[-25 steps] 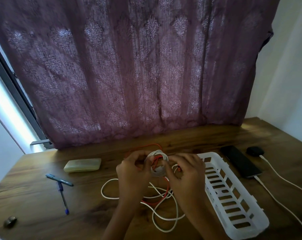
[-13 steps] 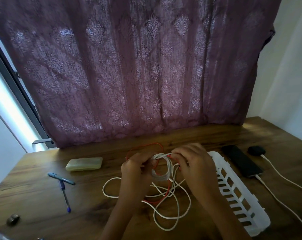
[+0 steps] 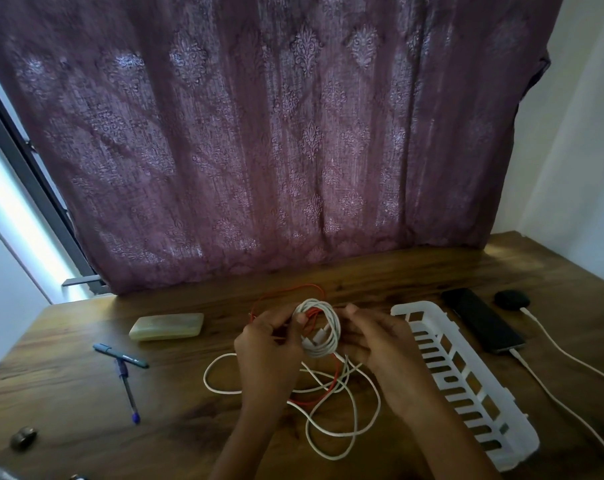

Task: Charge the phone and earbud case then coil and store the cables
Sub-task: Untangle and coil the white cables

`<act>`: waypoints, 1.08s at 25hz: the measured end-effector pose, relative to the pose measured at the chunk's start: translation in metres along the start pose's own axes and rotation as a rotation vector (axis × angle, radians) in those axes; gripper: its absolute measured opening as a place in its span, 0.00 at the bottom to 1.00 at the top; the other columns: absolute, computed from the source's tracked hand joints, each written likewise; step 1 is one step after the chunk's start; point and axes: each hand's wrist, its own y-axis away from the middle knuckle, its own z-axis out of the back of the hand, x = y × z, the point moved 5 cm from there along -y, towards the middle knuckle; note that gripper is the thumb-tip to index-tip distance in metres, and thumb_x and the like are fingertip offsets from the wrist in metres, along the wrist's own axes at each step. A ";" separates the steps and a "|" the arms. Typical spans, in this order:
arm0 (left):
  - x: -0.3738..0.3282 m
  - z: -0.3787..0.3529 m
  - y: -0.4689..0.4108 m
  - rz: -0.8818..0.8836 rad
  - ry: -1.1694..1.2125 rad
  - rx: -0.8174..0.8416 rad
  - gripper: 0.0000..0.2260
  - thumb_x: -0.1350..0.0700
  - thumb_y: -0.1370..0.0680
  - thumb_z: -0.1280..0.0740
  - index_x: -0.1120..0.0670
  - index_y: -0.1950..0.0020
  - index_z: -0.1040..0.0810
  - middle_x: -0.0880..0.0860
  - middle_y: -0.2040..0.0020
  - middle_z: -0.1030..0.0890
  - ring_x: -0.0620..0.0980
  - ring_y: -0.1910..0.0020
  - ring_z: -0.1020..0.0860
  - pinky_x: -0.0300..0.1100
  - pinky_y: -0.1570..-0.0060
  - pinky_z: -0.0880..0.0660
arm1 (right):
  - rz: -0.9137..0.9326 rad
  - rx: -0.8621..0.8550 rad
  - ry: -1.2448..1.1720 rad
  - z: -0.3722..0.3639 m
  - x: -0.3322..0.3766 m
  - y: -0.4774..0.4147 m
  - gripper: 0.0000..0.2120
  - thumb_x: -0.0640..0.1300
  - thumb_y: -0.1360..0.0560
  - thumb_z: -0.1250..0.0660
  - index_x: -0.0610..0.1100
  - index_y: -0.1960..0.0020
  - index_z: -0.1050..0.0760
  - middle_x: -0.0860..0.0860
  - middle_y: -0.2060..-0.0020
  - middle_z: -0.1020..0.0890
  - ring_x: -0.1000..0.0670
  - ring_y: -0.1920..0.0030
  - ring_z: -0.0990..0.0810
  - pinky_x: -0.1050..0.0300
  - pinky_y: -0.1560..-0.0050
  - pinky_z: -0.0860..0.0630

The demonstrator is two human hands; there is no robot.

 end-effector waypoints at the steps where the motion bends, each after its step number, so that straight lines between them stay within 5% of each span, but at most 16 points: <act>1: -0.001 0.000 0.000 -0.031 -0.024 -0.007 0.07 0.63 0.28 0.30 0.53 0.53 0.16 0.35 0.67 0.23 0.29 0.65 0.23 0.22 0.65 0.31 | -0.016 0.028 -0.019 -0.001 0.000 0.002 0.17 0.50 0.34 0.29 0.42 0.49 0.19 0.47 0.54 0.15 0.48 0.50 0.17 0.49 0.46 0.22; 6: -0.006 -0.003 0.004 -0.186 -0.094 0.004 0.10 0.64 0.29 0.29 0.52 0.51 0.16 0.36 0.63 0.23 0.30 0.61 0.23 0.22 0.63 0.31 | -0.011 -0.037 0.026 -0.002 0.005 0.004 0.15 0.36 0.34 0.26 0.42 0.48 0.23 0.45 0.56 0.15 0.47 0.52 0.16 0.52 0.52 0.20; 11: -0.001 -0.007 0.002 -0.068 0.054 0.120 0.19 0.63 0.26 0.31 0.35 0.55 0.24 0.30 0.64 0.20 0.31 0.59 0.21 0.26 0.61 0.27 | -0.063 -0.104 -0.160 -0.001 0.002 0.001 0.16 0.35 0.32 0.28 0.42 0.47 0.26 0.43 0.53 0.17 0.44 0.50 0.17 0.48 0.50 0.20; 16: 0.018 -0.013 -0.001 0.154 0.280 0.213 0.11 0.61 0.25 0.34 0.45 0.53 0.19 0.46 0.58 0.15 0.47 0.56 0.17 0.44 0.55 0.21 | -0.116 0.000 -0.154 -0.008 -0.002 -0.001 0.13 0.38 0.31 0.29 0.40 0.47 0.24 0.43 0.52 0.16 0.44 0.49 0.17 0.44 0.45 0.22; 27: 0.020 -0.013 -0.007 0.313 0.436 0.215 0.05 0.58 0.28 0.31 0.54 0.53 0.17 0.52 0.58 0.15 0.50 0.56 0.16 0.45 0.54 0.21 | -0.030 0.058 -0.161 -0.001 -0.001 0.006 0.10 0.39 0.25 0.36 0.39 0.45 0.22 0.45 0.51 0.16 0.47 0.48 0.17 0.52 0.47 0.21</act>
